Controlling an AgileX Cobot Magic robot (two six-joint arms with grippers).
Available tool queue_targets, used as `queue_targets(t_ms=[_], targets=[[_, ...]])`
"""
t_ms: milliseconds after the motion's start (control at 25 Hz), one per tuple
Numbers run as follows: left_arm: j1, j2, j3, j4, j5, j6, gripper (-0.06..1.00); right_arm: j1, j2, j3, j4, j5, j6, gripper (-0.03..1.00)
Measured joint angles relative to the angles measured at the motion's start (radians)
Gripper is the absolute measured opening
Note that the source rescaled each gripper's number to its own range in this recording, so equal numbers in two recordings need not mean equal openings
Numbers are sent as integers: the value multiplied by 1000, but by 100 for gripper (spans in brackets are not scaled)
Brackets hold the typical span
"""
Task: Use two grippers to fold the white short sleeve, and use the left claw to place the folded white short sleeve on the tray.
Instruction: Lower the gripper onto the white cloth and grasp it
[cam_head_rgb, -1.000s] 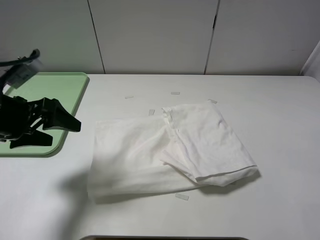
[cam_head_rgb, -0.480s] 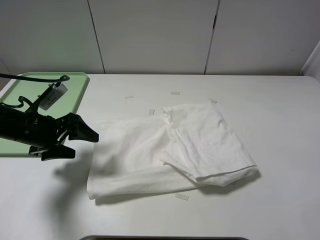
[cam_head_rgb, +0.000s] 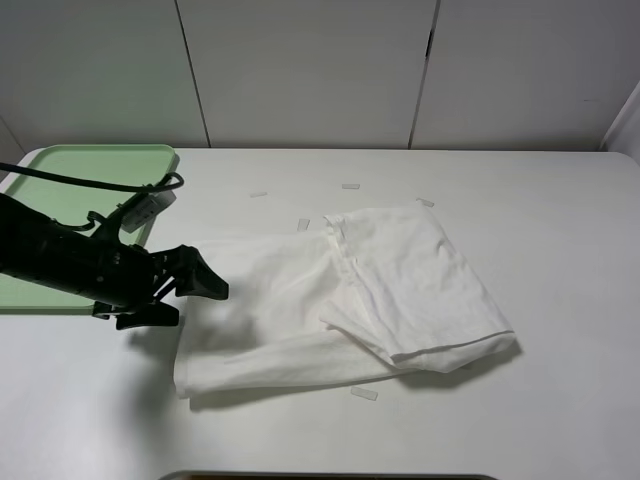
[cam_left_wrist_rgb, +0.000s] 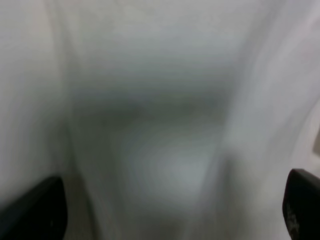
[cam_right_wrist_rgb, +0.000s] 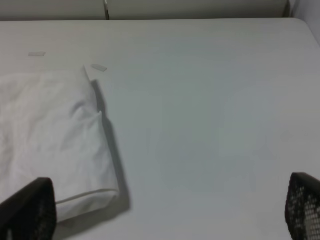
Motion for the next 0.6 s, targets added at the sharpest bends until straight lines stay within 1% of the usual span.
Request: queue_targets(t_ms=[160,200,360,440,480,520,560,600], targets=[[-57,44,-25,-43,-5,22,85,0,0,0,0,0,0,100],[-83,65,-48,-55,2,25,85,0,0,0,0,0,0,100],[-122,110,-91,-77,28,26,83,0,0,0,0,0,0,100],[-138,128,-110,-80,32,26,79,0,0,0,0,0,0,100],[-138,128,-110,-80,32,26,79,0,0,0,0,0,0,100],[-143,132,-116,-80,28,26,73,0,0,0,0,0,0,100],[-142,139,-119,-79,20,27,64,0,0,0,0,0,0,100],[-143,145,-119,-74,10,27,52,0,0,0,0,0,0,100]])
